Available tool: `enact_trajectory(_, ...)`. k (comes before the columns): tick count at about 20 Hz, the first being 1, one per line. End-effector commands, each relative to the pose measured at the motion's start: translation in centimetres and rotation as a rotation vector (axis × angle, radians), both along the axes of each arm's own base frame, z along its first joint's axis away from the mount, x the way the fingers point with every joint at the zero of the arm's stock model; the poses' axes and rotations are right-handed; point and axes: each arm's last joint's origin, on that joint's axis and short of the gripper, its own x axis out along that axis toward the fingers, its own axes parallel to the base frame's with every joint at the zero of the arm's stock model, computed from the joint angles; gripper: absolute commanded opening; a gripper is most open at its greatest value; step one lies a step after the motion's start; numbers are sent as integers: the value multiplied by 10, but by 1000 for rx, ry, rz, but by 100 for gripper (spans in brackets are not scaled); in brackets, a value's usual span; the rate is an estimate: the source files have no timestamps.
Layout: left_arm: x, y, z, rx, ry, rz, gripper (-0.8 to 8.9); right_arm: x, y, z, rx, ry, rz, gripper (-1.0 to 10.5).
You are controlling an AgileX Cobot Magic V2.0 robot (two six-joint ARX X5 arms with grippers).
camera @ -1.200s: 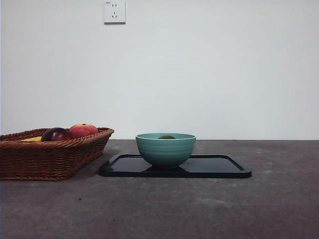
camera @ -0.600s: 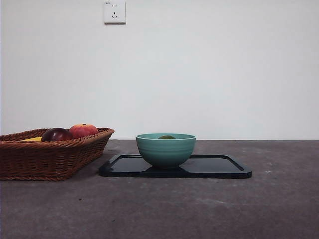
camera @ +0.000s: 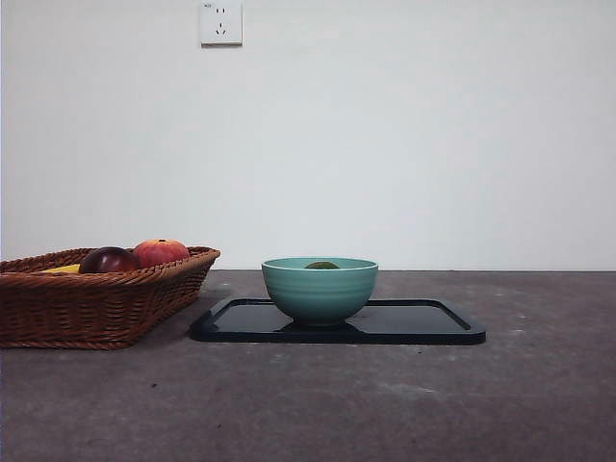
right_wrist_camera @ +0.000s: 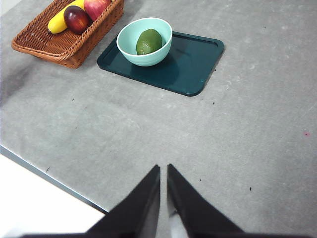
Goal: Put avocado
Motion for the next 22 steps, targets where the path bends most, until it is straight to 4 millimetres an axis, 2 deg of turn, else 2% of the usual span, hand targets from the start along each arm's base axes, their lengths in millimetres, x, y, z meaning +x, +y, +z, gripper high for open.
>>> enact_trajectory(1, 1, 0, -8, 10, 27, 5, 18, 0, 0, 2, 15, -7, 7, 19)
enact_trajectory(4, 1, 0, -8, 10, 27, 5, 18, 0, 0, 2, 10, -9, -11, 19)
enact_trajectory(7, 1, 0, -8, 10, 27, 5, 18, 6, 1, 2, -74, -163, -154, 19)
enact_trajectory(9, 1, 0, -8, 10, 27, 5, 18, 17, 6, -5, -78, -312, -279, 19)
enact_trajectory(11, 1, 0, -8, 10, 27, 5, 18, 31, 11, -23, -58, -447, -346, 19)
enact_trajectory(17, 1, 0, -8, 10, 27, 5, 18, 77, 14, -110, -11, -613, -432, 19)
enact_trajectory(22, 1, 0, -8, 10, 27, 5, 18, 87, 8, -146, -33, -605, -481, 19)
